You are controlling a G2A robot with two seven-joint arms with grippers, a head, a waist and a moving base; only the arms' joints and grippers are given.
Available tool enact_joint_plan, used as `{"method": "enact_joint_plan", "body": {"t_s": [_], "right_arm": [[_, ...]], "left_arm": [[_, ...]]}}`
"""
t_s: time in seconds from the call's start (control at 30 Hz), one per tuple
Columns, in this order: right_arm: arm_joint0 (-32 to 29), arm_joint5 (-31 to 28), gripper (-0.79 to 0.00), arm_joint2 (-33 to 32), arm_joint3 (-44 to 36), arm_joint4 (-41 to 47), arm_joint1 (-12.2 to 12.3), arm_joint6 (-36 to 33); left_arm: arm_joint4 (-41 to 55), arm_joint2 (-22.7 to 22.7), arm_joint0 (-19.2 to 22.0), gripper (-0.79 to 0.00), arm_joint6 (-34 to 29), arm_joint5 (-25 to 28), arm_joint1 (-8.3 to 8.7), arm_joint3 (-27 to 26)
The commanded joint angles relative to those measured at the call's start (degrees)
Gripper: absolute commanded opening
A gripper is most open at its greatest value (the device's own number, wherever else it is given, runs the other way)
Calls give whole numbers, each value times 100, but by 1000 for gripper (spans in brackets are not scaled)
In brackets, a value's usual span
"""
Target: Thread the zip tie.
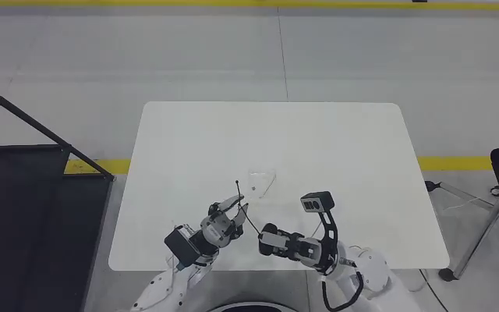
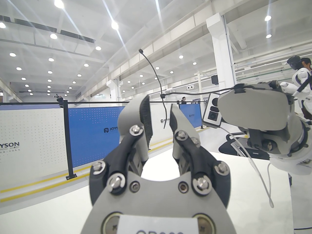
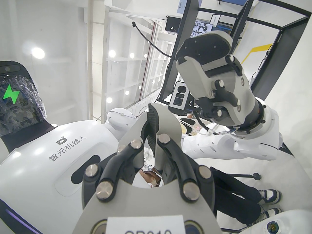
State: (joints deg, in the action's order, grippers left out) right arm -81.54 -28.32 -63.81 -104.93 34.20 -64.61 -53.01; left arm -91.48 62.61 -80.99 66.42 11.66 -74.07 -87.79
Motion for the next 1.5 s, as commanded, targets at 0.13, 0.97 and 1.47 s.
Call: {"method": "enact_joint_plan", "body": {"t_s": [0.13,0.97,1.47], "right_arm": [[-11,-30,-785,-7,5,1,-5,14],[9,11,-785,-61,-2,71,-27,99],[9,78,-785,-99,-10,79,-33,62]], "left_arm": [[1,-15,15,-785,7,-9,1,19],[17,-47,54,-529,34,3,11,68],[39,-56,82,-579,82,-15,14,101]]}}
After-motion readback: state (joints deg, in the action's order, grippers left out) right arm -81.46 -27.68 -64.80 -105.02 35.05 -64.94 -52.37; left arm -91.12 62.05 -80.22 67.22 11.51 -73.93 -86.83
